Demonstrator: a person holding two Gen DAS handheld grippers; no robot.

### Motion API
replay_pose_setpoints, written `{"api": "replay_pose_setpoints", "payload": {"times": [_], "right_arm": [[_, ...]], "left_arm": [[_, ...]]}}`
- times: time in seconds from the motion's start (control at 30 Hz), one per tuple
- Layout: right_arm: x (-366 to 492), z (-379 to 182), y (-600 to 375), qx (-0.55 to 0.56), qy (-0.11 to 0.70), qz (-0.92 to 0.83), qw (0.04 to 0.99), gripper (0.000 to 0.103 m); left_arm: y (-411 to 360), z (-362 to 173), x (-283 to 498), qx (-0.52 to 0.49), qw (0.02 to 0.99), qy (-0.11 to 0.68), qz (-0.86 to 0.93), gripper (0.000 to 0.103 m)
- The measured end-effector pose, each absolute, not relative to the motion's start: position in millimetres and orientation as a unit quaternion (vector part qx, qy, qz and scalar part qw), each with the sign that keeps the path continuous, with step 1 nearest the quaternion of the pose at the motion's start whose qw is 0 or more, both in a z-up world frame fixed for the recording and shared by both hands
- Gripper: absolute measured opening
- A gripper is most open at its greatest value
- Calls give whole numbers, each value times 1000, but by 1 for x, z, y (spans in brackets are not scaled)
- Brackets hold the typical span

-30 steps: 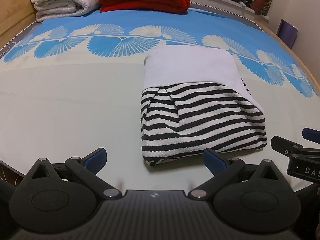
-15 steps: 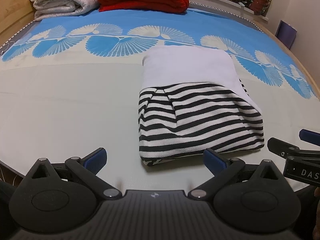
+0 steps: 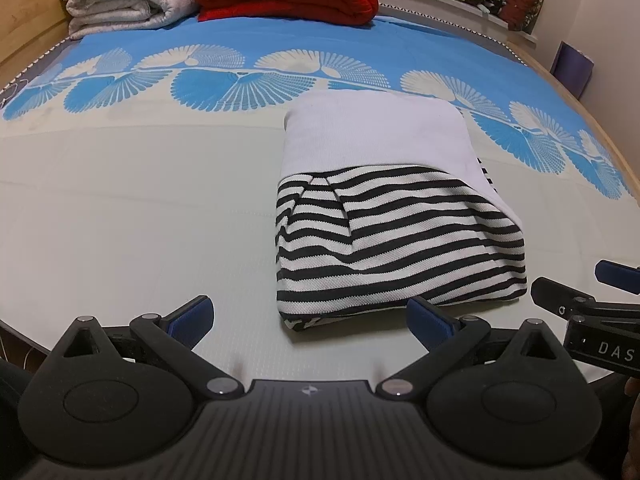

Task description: Fold small clothes

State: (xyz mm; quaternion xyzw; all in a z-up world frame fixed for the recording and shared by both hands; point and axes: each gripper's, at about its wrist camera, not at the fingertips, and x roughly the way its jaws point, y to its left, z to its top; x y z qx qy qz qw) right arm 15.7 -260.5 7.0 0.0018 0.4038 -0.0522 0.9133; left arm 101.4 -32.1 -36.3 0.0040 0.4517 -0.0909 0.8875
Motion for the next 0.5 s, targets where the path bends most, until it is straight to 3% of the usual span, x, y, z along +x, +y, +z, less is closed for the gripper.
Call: {"api": "replay_pose_setpoints", "payload": {"times": [0.5], "right_arm": [[14,4,-262,-1,406,-46,913,90]], "left_arm": [[-32,-37,101,1,886,454,-93,103]]}}
